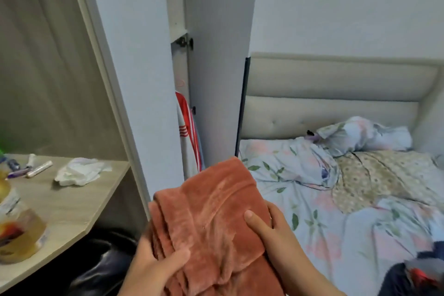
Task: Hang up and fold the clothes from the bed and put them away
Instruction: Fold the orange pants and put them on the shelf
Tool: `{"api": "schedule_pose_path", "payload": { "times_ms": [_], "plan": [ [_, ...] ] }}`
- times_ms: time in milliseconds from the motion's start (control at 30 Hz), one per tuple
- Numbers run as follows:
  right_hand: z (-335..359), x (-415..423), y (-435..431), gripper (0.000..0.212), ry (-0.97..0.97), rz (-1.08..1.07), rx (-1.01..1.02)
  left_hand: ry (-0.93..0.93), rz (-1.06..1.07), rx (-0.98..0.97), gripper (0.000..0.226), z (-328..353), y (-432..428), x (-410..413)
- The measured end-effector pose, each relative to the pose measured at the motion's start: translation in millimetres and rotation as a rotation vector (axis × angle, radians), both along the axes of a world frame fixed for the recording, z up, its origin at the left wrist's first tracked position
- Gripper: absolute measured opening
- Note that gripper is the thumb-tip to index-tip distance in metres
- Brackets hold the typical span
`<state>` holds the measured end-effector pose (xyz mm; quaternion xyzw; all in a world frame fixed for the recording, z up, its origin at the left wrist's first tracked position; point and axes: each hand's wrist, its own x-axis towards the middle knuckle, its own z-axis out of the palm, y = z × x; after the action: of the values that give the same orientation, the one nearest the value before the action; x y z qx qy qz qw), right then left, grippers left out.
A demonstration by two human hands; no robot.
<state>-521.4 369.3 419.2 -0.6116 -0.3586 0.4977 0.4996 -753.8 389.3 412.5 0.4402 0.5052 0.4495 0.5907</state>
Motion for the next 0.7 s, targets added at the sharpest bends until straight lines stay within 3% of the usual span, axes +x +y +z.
{"api": "schedule_pose_path", "payload": {
  "times_ms": [100, 133, 267, 333, 467, 567, 700],
  "plan": [
    [20, 10, 30, 0.071, -0.026, -0.065, 0.069, -0.070, 0.009, -0.002, 0.064, 16, 40, 20],
    [28, 14, 43, 0.065, -0.034, -0.084, 0.095, -0.097, -0.010, 0.004, 0.063, 24, 54, 27],
    [49, 30, 109, 0.038, -0.074, -0.204, 0.138, -0.067, -0.110, 0.148, 0.114, 51, 116, 52],
    [52, 38, 146, 0.034, -0.085, -0.235, 0.150, 0.007, -0.129, 0.218, 0.125, 57, 153, 64],
    [54, 55, 224, 0.037, -0.059, -0.261, 0.173, 0.070, -0.069, 0.261, 0.115, 58, 238, 88],
    [60, 72, 283, 0.057, -0.093, -0.260, 0.198, 0.076, 0.008, 0.278, 0.104, 56, 301, 107],
    [72, 99, 353, 0.070, -0.107, -0.219, 0.272, -0.011, 0.081, 0.255, 0.120, 60, 379, 128]
  ]
}}
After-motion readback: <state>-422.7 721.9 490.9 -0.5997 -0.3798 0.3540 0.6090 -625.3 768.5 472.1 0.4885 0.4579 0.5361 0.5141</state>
